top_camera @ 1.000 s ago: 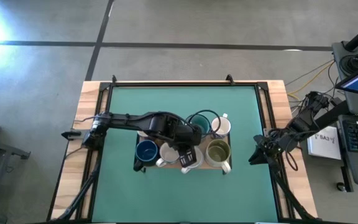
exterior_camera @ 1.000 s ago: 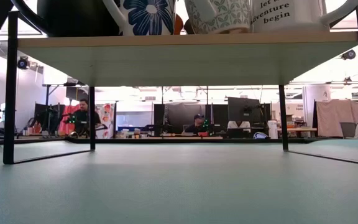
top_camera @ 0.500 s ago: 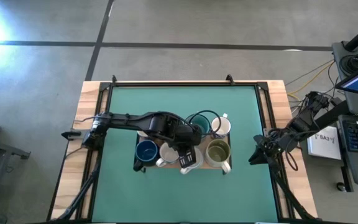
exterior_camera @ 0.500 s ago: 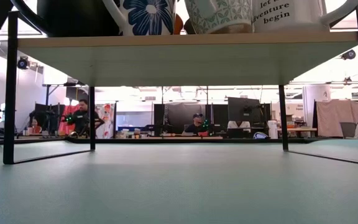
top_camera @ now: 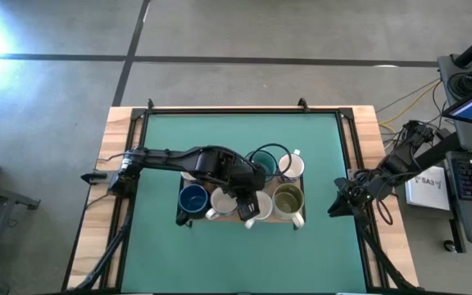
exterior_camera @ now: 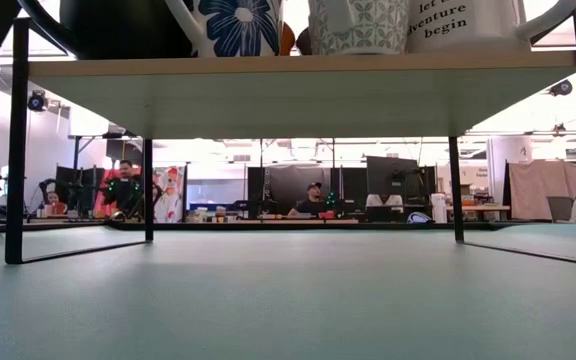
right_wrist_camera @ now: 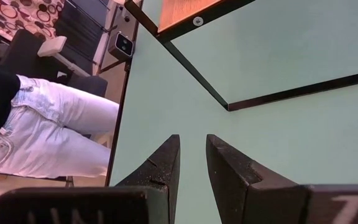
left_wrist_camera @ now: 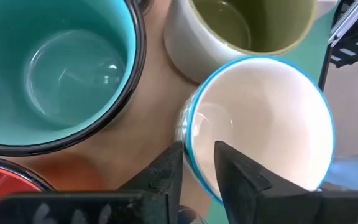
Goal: Place coffee mugs
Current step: Put the white patterned mug on the shelf
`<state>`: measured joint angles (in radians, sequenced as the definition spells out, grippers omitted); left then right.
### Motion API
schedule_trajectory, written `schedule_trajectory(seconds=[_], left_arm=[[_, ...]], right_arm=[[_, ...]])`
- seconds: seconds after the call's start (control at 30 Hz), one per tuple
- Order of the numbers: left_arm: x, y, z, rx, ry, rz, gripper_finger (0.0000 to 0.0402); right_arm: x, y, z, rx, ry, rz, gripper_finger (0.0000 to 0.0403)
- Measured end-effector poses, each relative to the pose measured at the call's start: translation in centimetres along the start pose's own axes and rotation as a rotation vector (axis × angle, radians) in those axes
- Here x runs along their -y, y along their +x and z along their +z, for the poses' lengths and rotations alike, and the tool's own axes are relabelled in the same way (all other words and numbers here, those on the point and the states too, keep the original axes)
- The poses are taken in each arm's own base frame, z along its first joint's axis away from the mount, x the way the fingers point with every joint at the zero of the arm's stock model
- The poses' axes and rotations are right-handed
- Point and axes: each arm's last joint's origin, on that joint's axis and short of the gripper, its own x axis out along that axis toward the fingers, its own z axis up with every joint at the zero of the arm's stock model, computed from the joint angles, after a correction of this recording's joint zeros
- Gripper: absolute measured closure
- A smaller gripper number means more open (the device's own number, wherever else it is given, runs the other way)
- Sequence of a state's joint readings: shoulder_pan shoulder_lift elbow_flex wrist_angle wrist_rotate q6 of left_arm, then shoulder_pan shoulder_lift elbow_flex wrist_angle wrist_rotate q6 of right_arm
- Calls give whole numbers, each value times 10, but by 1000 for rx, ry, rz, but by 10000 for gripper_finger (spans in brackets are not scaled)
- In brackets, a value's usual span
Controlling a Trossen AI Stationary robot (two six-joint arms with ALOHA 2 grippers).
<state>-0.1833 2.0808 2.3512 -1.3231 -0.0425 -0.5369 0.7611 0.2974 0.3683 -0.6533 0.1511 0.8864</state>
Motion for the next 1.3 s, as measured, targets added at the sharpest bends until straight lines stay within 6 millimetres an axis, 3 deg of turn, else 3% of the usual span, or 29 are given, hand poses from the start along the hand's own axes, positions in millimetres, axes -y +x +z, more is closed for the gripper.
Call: schedule_trajectory(seconds=[1.3], left_arm=[[0,-8,2,69,-24,41,324]], right_arm=[[0,0,0,0,0,0,335]])
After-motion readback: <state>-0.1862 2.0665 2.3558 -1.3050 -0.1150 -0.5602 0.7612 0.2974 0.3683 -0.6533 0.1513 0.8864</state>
